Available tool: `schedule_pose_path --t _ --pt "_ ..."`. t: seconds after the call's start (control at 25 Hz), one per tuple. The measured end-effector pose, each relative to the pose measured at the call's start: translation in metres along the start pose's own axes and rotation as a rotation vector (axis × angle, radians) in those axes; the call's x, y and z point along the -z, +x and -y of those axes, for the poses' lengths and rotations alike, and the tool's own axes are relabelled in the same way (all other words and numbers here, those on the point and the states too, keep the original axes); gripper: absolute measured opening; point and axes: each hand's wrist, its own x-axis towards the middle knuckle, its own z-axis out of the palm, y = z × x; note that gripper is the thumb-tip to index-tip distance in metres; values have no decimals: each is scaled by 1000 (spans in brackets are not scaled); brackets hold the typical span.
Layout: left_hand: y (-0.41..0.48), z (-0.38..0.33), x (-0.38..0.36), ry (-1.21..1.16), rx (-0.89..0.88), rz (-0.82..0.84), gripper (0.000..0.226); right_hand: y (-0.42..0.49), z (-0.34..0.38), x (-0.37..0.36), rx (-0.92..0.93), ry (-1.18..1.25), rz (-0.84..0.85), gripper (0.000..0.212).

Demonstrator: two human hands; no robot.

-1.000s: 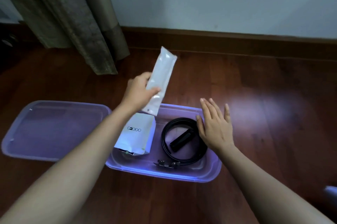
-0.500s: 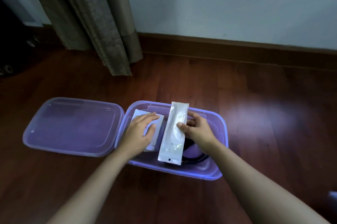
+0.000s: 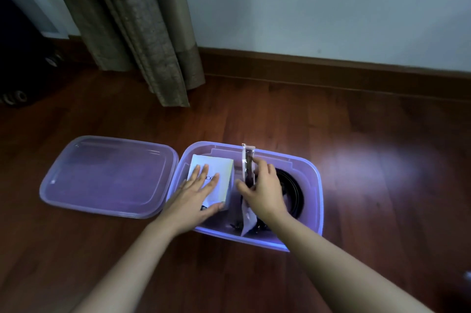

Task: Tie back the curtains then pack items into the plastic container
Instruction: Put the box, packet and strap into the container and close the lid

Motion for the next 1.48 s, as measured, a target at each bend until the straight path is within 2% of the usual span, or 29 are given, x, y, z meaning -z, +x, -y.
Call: schedule_pose_path --t 0.12,0.2,0.28,0.4,0.48,0.56,0.68,0.84,0.92,1.08,1.2,1.36,1.48 --pt "0 -1 1 5 -2 10 105 1 0 -8 -149 70 93 58" --pt "-1 0 1 0 -4 2 107 2 -6 -12 -142 -27 135 59" --pt "-2 -1 1 0 -2 2 106 2 -11 -10 -132 -102 103 65" --pt "-3 -3 2 -11 3 2 99 2 -13 -5 -173 -13 19 64" --pt "-4 -4 3 2 8 -3 96 -4 -14 -5 -126 -91 103 67" --pt "-4 -4 2 10 10 -10 94 -9 -17 -10 -18 -275 174 63" --pt "-4 -4 3 -10 9 -2 82 -10 -23 -12 28 -340 180 63" --pt "-5 -4 4 -2 -6 9 80 -3 -28 -17 51 -406 220 65" --pt "-5 -4 3 3 -1 8 80 -3 -29 -20 128 -534 215 65" --pt "-4 -2 3 7 -2 23 80 -4 -43 -5 226 -758 256 81" --pt "-1 -3 3 82 -2 -2 81 -5 -55 -1 245 -945 197 69" --pt "0 -4 2 142 8 -39 75 -4 -50 -6 247 -926 268 68" --pt "-2 -2 1 137 -7 -57 82 -5 -48 -7 235 -874 272 82"
